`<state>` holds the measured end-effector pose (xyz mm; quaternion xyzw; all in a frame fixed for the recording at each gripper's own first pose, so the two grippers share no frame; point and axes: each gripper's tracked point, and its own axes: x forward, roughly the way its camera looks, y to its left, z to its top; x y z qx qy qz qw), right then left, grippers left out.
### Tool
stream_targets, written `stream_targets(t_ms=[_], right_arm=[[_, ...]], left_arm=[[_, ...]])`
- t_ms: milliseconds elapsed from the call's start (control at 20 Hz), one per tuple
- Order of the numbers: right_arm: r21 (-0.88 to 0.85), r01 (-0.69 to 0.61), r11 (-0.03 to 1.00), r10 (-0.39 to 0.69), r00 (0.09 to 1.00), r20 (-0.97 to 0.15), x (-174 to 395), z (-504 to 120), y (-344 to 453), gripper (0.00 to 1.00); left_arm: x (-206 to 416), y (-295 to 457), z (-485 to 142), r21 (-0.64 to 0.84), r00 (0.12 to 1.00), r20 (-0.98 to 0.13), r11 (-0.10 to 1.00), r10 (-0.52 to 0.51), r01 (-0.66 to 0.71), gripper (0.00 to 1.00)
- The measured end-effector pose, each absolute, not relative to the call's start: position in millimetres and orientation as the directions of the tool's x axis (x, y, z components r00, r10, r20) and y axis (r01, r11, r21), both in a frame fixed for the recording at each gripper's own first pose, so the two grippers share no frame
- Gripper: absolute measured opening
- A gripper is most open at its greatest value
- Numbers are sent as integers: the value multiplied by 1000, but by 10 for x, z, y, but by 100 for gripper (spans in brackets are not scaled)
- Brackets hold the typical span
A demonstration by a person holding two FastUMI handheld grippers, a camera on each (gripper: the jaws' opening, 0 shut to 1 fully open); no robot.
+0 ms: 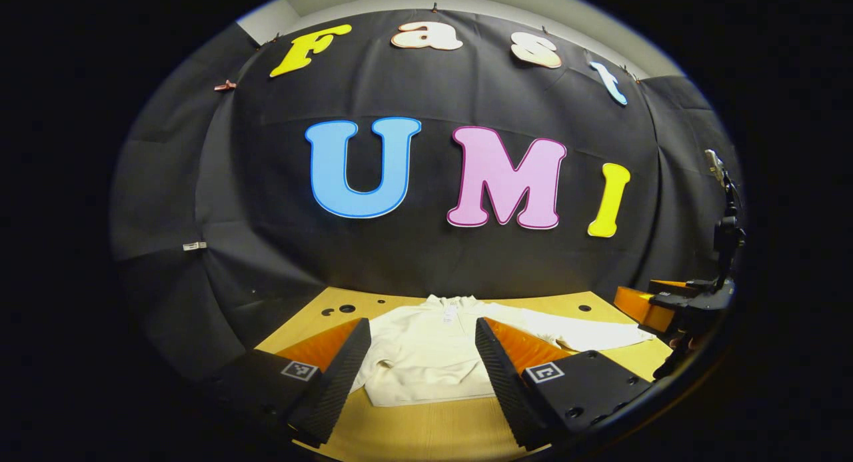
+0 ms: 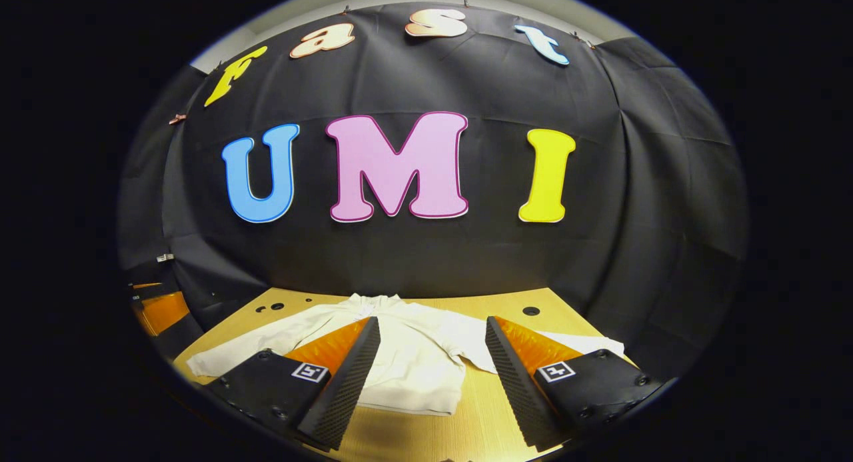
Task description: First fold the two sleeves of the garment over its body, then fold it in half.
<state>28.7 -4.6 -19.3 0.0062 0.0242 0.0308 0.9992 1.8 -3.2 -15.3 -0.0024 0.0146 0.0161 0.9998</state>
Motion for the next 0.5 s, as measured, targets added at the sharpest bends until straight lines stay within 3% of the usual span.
stream_targets(t_ms=[500], right_arm=[[29,39,999,-36,994,-99,538,-455,-803,97]], left_arm=[[56,-284,-370,-5,997,-73,1000,10,-11,97]])
